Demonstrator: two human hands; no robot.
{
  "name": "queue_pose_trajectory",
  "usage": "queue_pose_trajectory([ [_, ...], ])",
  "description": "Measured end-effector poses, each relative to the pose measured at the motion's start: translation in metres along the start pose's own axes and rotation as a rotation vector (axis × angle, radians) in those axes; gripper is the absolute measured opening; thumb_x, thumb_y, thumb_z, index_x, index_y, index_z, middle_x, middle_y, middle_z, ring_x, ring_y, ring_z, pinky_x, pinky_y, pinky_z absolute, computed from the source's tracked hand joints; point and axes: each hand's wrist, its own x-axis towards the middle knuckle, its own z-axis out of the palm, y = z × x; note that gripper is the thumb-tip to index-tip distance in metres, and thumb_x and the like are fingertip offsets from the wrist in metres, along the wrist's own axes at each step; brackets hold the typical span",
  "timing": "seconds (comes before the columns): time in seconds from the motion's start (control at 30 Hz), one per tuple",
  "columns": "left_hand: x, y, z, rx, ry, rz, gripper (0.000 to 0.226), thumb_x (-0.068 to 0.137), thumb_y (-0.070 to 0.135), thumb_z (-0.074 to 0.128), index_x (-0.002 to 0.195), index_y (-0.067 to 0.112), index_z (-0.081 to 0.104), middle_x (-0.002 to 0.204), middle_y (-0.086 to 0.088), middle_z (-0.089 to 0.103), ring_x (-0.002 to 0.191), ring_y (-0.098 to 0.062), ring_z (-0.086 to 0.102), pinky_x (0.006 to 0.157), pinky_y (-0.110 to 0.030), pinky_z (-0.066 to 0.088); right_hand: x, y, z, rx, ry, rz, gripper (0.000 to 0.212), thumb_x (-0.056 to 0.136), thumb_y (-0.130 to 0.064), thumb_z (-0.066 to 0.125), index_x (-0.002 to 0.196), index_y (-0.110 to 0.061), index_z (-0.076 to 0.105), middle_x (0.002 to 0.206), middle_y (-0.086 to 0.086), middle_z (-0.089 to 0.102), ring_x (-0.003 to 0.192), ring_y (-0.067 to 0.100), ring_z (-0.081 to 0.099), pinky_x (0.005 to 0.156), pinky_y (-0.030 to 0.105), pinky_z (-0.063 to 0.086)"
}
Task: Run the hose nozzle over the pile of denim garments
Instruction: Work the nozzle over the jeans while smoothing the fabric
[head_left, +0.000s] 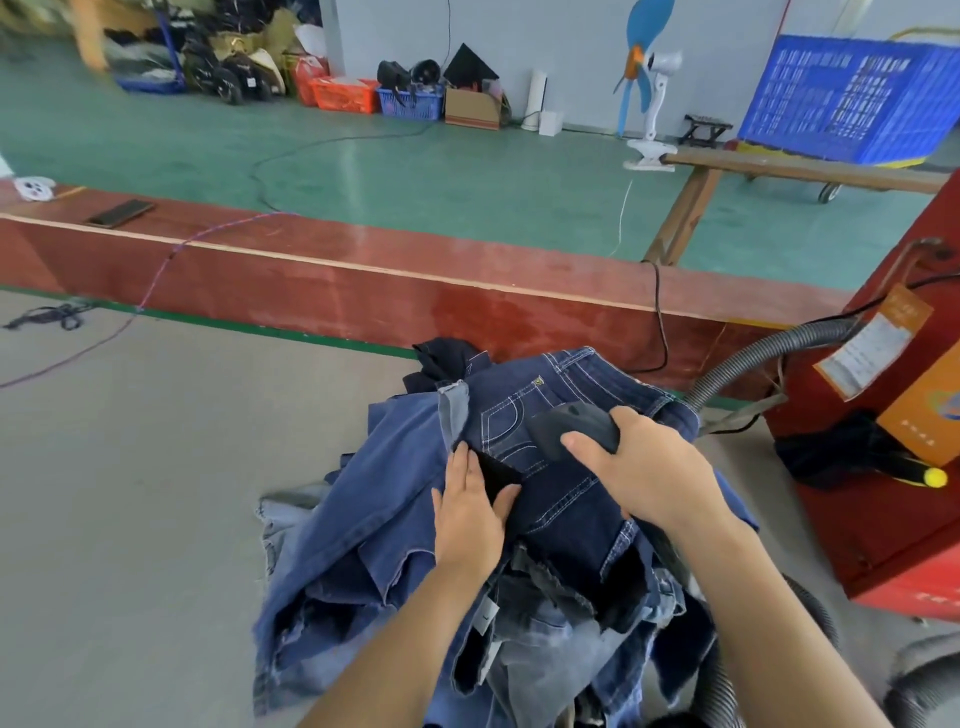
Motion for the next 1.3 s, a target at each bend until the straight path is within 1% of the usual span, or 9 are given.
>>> queue_pose_trajectory([
  [0.17,0.009,0.010,-0.003,0.165,-0.022,-0.030,0.077,0.100,0.046,0.041,0.154,0.007,0.003,0.162,-0.003,-0.010,0.149,-0.018,-0.009,0.118,-0.047,-0.005,-0.001,0.010,0.002,-0.047,-0.062,0.044,0.042,0.090,-0.060,0.049,0.077,-0.022,0.039,0.074,-0.002,0.056,0.077,0.023,0.059,0.062,0.034,0.040],
  [0.3,0.012,0.017,-0.001,0.022,-0.041,-0.160,0.078,0.100,0.053,0.031,0.154,0.009,-0.005,0.161,-0.002,-0.016,0.148,-0.019,-0.014,0.118,-0.050,-0.003,-0.003,0.014,0.001,-0.082,-0.068,0.038,0.043,0.089,-0.061,0.049,0.073,-0.024,0.035,0.071,-0.005,0.053,0.076,0.023,0.057,0.059,0.033,0.036],
  [0.4,0.006,0.008,0.007,0.074,-0.067,-0.205,0.077,0.100,0.055,0.025,0.153,0.014,-0.013,0.160,0.002,-0.020,0.148,-0.019,-0.016,0.117,-0.055,0.001,-0.002,0.015,0.003,-0.077,-0.065,0.026,0.043,0.090,-0.060,0.048,0.074,-0.023,0.036,0.070,-0.005,0.053,0.075,0.021,0.057,0.055,0.031,0.035],
  [0.57,0.007,0.003,0.007,0.064,-0.093,-0.188,0.087,0.094,0.064,0.027,0.152,0.016,-0.017,0.158,0.004,-0.026,0.147,-0.018,-0.021,0.117,-0.053,-0.002,0.000,0.014,0.003,-0.048,-0.080,0.035,0.040,0.090,-0.059,0.049,0.082,-0.020,0.042,0.078,-0.002,0.057,0.081,0.024,0.059,0.063,0.034,0.039],
  [0.73,0.004,-0.001,0.009,0.002,-0.070,-0.243,0.103,0.087,0.072,0.035,0.150,0.013,-0.021,0.158,-0.001,-0.027,0.146,-0.020,-0.021,0.117,-0.048,-0.006,-0.002,0.012,0.002,-0.050,-0.067,0.012,0.038,0.089,-0.059,0.050,0.081,-0.023,0.042,0.077,-0.005,0.057,0.080,0.022,0.059,0.060,0.032,0.037],
  [0.83,0.005,-0.006,0.007,-0.026,-0.115,-0.219,0.103,0.087,0.070,0.042,0.150,0.019,-0.023,0.158,0.000,-0.028,0.146,-0.021,-0.022,0.117,-0.049,-0.008,-0.004,0.009,-0.002,-0.058,-0.035,-0.009,0.040,0.089,-0.060,0.049,0.076,-0.025,0.037,0.070,-0.007,0.054,0.071,0.019,0.057,0.054,0.030,0.034],
  [0.97,0.004,-0.013,0.008,-0.060,-0.161,-0.175,0.090,0.089,0.068,0.042,0.148,0.040,-0.021,0.155,0.000,-0.033,0.145,-0.022,-0.026,0.116,-0.049,-0.012,-0.005,0.004,-0.005,-0.043,0.006,-0.058,0.043,0.088,-0.061,0.050,0.073,-0.024,0.035,0.060,-0.007,0.051,0.060,0.010,0.053,0.048,0.026,0.030],
  [1.17,0.007,-0.016,0.008,-0.218,-0.116,-0.215,0.101,0.091,0.048,0.057,0.149,0.027,-0.023,0.158,0.004,-0.027,0.145,-0.017,-0.024,0.116,-0.046,-0.013,-0.004,0.005,-0.004,-0.074,-0.025,-0.073,0.042,0.088,-0.062,0.050,0.072,-0.027,0.034,0.062,-0.008,0.051,0.054,0.009,0.050,0.049,0.027,0.034],
  [1.3,0.008,-0.017,0.009,-0.265,-0.102,-0.230,0.104,0.090,0.044,0.060,0.150,0.022,-0.022,0.158,0.007,-0.026,0.145,-0.015,-0.024,0.116,-0.045,-0.014,-0.004,0.005,0.000,-0.138,-0.024,-0.106,0.040,0.087,-0.063,0.048,0.075,-0.027,0.036,0.067,-0.011,0.051,0.062,0.009,0.050,0.049,0.025,0.031],
])
